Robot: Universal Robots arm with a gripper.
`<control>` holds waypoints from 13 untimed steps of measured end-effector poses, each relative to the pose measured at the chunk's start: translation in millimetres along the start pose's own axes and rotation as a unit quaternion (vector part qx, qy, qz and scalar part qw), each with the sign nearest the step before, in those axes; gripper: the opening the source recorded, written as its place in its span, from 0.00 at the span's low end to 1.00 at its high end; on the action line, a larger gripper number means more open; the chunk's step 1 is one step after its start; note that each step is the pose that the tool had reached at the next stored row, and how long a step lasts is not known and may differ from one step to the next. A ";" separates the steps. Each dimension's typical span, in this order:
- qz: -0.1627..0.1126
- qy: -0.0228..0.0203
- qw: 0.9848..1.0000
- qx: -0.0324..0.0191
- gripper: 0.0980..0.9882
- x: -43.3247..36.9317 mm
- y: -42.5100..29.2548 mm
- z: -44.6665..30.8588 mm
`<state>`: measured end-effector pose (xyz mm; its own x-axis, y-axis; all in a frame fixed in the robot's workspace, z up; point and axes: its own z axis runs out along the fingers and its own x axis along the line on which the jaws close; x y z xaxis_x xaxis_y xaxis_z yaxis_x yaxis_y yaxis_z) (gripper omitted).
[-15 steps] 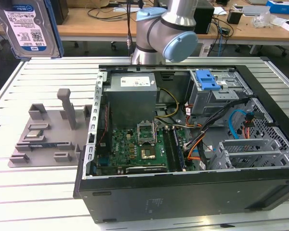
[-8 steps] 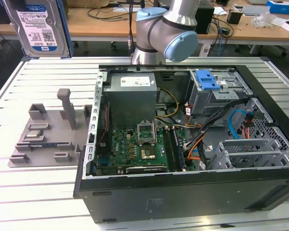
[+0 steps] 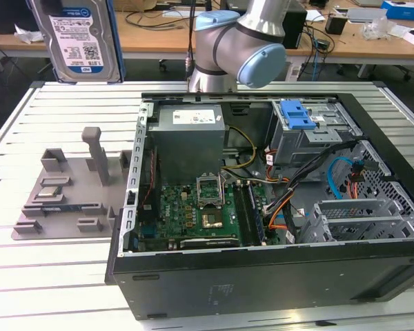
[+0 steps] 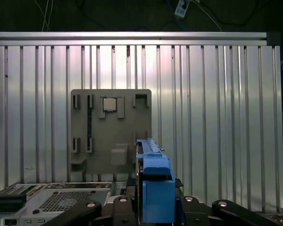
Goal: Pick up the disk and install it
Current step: 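Pick up the disk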
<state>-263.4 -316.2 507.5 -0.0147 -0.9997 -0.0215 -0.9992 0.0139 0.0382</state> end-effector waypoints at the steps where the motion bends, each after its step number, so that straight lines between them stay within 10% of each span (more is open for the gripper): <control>1: 0.000 0.000 1.000 0.000 0.30 -0.1 -2.9 -0.1; 13: 0.000 0.000 1.000 -0.001 0.30 -0.8 -48.7 -1.9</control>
<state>-214.7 -316.1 507.5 -0.0149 -0.9997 -0.0215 -0.9991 0.0140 0.0411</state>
